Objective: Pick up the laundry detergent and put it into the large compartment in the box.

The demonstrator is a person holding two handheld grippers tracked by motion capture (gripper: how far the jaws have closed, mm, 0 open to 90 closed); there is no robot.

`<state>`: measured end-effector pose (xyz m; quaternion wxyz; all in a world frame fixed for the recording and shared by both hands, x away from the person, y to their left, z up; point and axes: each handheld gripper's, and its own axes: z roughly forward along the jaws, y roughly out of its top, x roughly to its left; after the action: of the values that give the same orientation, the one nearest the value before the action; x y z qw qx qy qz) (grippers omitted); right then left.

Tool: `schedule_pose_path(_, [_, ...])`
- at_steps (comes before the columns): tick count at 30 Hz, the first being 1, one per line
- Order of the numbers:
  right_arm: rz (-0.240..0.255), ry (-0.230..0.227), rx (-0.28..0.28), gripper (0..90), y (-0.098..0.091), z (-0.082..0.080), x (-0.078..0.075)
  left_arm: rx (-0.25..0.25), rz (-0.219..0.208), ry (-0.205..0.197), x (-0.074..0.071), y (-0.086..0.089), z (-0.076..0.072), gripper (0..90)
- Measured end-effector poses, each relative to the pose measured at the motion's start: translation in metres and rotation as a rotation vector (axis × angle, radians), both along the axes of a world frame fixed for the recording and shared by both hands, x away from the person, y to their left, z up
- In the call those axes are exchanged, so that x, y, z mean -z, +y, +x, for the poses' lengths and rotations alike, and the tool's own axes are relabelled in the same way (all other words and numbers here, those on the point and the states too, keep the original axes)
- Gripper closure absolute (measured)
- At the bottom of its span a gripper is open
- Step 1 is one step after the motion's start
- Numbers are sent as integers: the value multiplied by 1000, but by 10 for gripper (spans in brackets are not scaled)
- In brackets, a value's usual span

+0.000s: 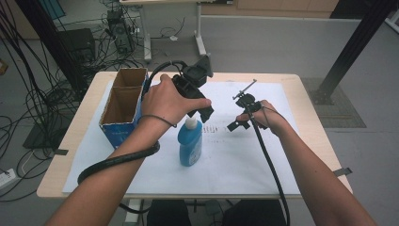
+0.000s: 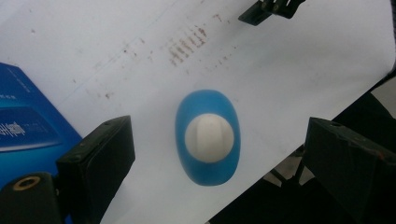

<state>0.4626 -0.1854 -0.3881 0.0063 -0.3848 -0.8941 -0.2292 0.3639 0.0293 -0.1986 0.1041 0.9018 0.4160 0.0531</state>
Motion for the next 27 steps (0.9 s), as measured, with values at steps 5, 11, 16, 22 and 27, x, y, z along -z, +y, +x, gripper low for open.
schedule_pose_path(5, [-1,1,1,76,0,0,0,-5,2,11,7,1,1,96])
schedule_pose_path(11, [-2,2,-1,76,1,0,1,-13,-1,9,13,3,2,96])
schedule_pose_path(16, [-3,6,-1,76,2,0,2,-22,-5,18,21,3,2,96])
schedule_pose_path(22, [-3,6,0,76,1,0,3,-32,-9,25,30,5,2,96])
schedule_pose_path(27, [-8,8,-3,76,3,0,3,-35,-11,23,35,5,2,96])
